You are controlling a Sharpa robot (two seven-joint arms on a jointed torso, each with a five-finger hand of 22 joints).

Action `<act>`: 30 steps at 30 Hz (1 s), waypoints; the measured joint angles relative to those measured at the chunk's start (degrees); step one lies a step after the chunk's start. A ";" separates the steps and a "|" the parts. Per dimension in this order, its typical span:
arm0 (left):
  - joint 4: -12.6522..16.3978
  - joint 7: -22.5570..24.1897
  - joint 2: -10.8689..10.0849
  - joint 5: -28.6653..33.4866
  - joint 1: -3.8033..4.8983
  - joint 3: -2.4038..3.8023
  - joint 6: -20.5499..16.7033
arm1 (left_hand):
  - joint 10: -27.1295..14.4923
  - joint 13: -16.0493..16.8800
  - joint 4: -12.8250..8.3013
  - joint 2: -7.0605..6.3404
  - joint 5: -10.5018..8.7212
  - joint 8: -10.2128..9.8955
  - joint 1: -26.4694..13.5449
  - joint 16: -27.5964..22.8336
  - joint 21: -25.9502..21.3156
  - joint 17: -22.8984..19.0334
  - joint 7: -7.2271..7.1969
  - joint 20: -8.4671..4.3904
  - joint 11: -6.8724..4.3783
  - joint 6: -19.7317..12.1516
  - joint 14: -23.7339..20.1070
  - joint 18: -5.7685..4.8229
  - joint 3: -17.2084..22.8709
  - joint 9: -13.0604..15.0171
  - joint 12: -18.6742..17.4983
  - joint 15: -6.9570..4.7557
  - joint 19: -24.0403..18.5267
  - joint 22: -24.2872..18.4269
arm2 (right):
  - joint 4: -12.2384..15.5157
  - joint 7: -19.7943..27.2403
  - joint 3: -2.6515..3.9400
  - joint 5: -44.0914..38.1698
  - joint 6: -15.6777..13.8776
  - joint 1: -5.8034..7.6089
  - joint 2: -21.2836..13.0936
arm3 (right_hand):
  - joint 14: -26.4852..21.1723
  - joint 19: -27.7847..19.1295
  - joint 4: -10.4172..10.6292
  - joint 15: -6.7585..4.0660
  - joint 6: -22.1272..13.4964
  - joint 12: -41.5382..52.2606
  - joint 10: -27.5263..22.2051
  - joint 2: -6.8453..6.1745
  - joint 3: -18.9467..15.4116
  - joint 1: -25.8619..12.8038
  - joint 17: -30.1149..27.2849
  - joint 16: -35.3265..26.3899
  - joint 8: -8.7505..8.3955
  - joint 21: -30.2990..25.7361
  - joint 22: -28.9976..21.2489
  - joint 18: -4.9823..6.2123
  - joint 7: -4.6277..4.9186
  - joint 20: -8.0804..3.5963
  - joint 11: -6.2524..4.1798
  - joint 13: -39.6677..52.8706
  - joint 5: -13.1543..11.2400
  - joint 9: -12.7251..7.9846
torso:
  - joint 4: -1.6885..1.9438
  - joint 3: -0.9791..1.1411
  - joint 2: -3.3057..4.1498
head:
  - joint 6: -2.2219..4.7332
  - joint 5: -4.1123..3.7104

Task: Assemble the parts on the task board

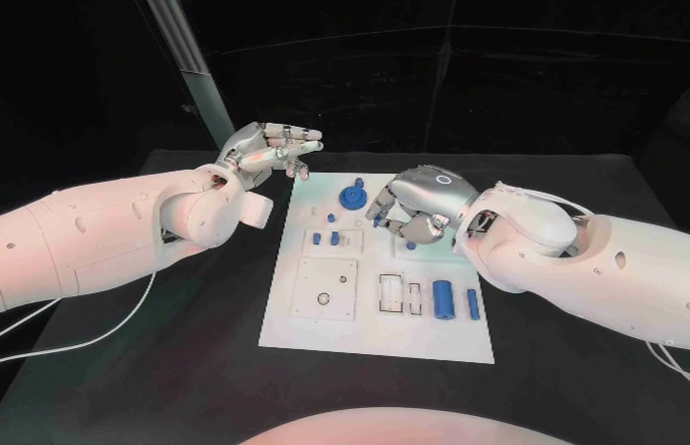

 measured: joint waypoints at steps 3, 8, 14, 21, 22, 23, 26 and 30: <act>-0.03 0.00 0.23 0.01 0.00 0.00 -0.01 | 0.00 0.00 0.00 0.00 0.00 0.00 0.00 0.00 -0.24 -0.05 0.00 0.00 0.00 0.00 0.00 0.00 0.00 0.00 0.00 0.00 0.00 -0.01 | -0.08 0.41 0.00 0.25 -0.02 -1.41 1.31 | 0.00 0.00 0.10 0.00 -0.01 0.00 0.01 0.00 0.11 0.00 -0.09 0.00 0.00 0.00 0.00 0.00 0.00 0.00 0.00 0.00 -0.05 -0.01 | 0.00 -0.04 0.00 | -0.27 0.60; -0.03 0.00 0.65 0.01 0.02 0.00 -0.02 | 0.00 0.00 0.00 0.00 0.00 0.00 0.00 0.00 -0.24 -0.09 0.00 0.00 0.00 0.00 0.00 -0.01 0.00 0.00 0.00 0.00 0.00 -0.05 | -0.85 1.03 -0.14 0.29 0.10 -3.87 3.62 | 0.00 0.00 0.17 0.00 -0.02 0.00 0.12 0.00 0.18 0.00 -0.09 0.00 -0.01 0.00 -0.01 0.00 -0.01 0.00 -0.12 0.04 0.04 -0.05 | -0.02 -0.05 0.02 | -0.74 1.63; -0.08 0.00 1.13 0.02 0.04 0.00 -0.02 | 0.00 0.00 0.00 0.00 0.00 0.00 0.00 0.00 -0.24 -0.09 0.00 0.00 0.00 0.00 0.00 -0.01 0.00 0.00 0.00 0.00 0.00 -0.05 | -2.26 1.60 -0.57 0.13 0.50 -5.45 5.70 | 0.00 0.00 0.17 0.00 -0.07 0.00 0.19 0.00 0.18 0.00 -0.14 0.00 -0.01 0.00 -0.09 0.00 -0.07 0.00 -0.18 0.04 0.04 -0.10 | -0.05 -0.03 0.04 | -0.97 2.07; -0.20 -0.01 1.62 0.02 0.05 0.01 -0.02 | 0.00 0.00 0.00 0.00 0.00 0.00 0.00 0.00 -0.24 -0.09 0.00 0.00 0.00 0.00 0.00 -0.01 0.00 0.01 0.00 0.00 0.00 -0.04 | -4.00 1.92 -1.37 -0.21 1.36 -6.22 7.54 | 0.00 0.00 0.00 0.00 0.09 0.00 0.19 0.00 0.35 0.00 -0.19 0.00 -0.02 0.00 -0.22 0.00 0.09 0.00 -0.18 0.05 0.04 -0.07 | -0.05 -0.03 0.04 | -1.22 2.44; -0.20 -0.01 1.67 0.02 0.05 0.01 -0.02 | 0.00 -0.01 0.00 0.00 0.00 0.00 0.00 0.00 -0.24 -0.09 0.00 0.00 0.00 0.00 0.00 -0.01 0.00 0.01 0.00 0.00 0.00 -0.04 | -4.17 1.95 -1.46 -0.25 1.45 -6.30 7.72 | 0.00 0.00 -0.01 0.00 0.09 0.00 0.19 0.00 0.35 0.00 -0.21 0.00 -0.02 0.00 -0.24 0.00 0.09 0.00 -0.18 0.05 0.04 -0.07 | -0.05 -0.03 0.04 | -1.32 2.53; -0.20 -0.01 1.73 0.02 0.05 0.01 -0.01 | 0.00 0.00 0.00 0.00 0.00 0.00 0.00 0.00 -0.24 -0.09 0.00 0.00 0.00 0.00 0.00 -0.01 0.00 0.00 0.00 0.00 0.00 -0.04 | -4.37 1.98 -1.54 -0.30 1.59 -6.43 7.92 | 0.00 0.00 -0.01 0.00 0.09 0.00 0.19 0.00 0.35 0.00 -0.21 0.00 -0.02 0.00 -0.23 0.00 0.09 0.00 -0.18 0.05 0.04 -0.07 | -0.05 -0.03 0.04 | -1.39 2.67; -0.22 -0.01 1.77 0.02 0.05 0.01 -0.01 | 0.00 -0.01 0.00 0.00 0.00 0.00 0.00 0.00 -0.24 -0.20 0.00 0.00 0.00 0.00 -0.22 0.00 0.00 0.01 0.00 -0.22 0.00 -0.04 | -4.69 2.03 -1.62 -0.48 1.91 -6.64 8.23 | 0.00 0.00 0.07 0.00 0.09 0.00 0.19 0.00 0.44 0.00 -0.21 -0.01 -0.02 0.00 -0.24 0.00 0.09 0.00 -0.18 0.05 0.04 -0.07 | -0.05 -0.01 0.05 | -1.58 2.88; -0.38 -0.02 1.80 0.02 0.06 0.02 0.00 | 0.00 -0.01 0.00 0.00 0.00 0.00 0.00 0.00 -0.24 -0.20 0.00 0.00 0.00 0.00 -0.22 0.00 0.00 0.01 0.00 -0.22 0.00 -0.08 | -5.04 2.06 -1.71 -0.78 2.40 -6.85 8.58 | 0.00 0.00 0.13 0.00 0.09 0.00 0.18 -0.01 0.52 0.00 -0.21 -0.01 -0.17 0.00 -0.23 0.00 0.09 0.00 -0.18 0.05 0.03 -0.07 | -0.05 0.01 0.07 | -1.89 3.09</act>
